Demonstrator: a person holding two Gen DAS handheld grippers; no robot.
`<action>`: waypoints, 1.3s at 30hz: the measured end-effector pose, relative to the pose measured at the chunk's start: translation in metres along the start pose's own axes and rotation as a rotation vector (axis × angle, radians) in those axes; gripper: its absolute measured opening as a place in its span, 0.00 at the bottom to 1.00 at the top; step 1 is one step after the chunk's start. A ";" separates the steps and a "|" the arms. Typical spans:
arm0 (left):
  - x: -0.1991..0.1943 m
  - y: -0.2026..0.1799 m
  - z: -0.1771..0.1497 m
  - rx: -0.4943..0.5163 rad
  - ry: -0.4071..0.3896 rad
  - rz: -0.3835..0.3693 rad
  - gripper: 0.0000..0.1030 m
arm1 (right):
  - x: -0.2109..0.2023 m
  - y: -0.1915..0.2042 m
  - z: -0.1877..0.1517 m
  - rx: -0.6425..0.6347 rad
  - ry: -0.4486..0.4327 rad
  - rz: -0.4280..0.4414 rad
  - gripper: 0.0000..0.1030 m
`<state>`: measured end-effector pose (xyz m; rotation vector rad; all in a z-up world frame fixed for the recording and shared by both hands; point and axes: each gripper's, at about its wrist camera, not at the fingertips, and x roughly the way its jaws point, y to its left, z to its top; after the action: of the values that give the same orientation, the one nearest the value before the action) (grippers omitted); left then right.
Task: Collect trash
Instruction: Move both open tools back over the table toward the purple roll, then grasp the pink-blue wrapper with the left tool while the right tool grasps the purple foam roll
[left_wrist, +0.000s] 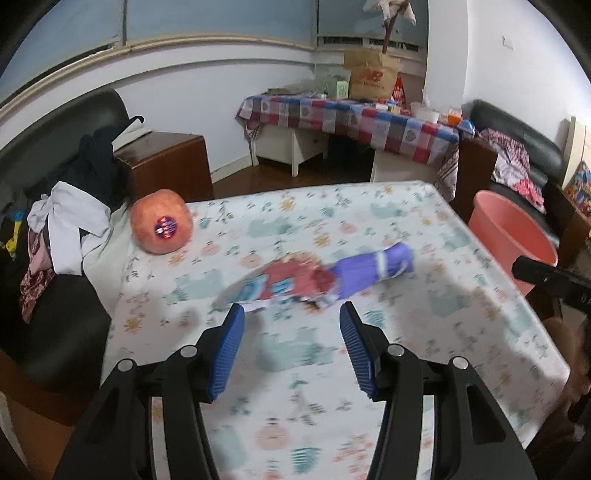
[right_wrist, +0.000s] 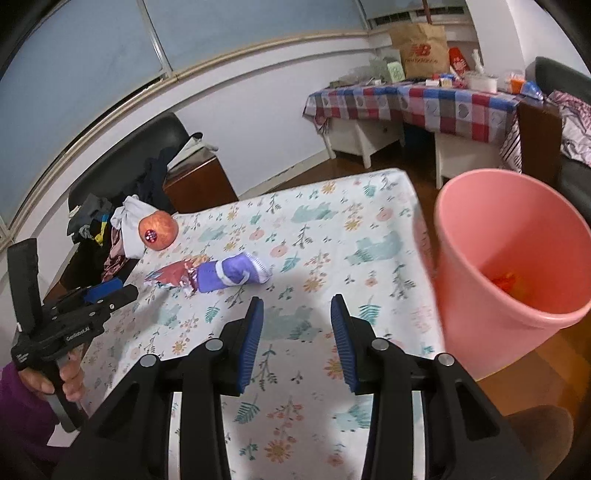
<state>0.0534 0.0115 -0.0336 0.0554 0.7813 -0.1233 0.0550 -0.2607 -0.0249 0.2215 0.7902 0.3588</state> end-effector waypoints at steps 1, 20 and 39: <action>0.004 0.004 0.000 0.026 0.014 -0.007 0.53 | 0.003 0.001 0.000 -0.001 0.007 0.002 0.37; 0.065 0.005 0.008 0.270 0.054 -0.026 0.16 | 0.050 0.032 0.026 -0.062 0.086 0.118 0.37; 0.019 0.034 -0.007 -0.061 -0.009 -0.097 0.08 | 0.145 0.022 0.055 0.176 0.331 0.324 0.38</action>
<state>0.0662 0.0441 -0.0513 -0.0410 0.7788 -0.1912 0.1838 -0.1865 -0.0749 0.4655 1.1174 0.6431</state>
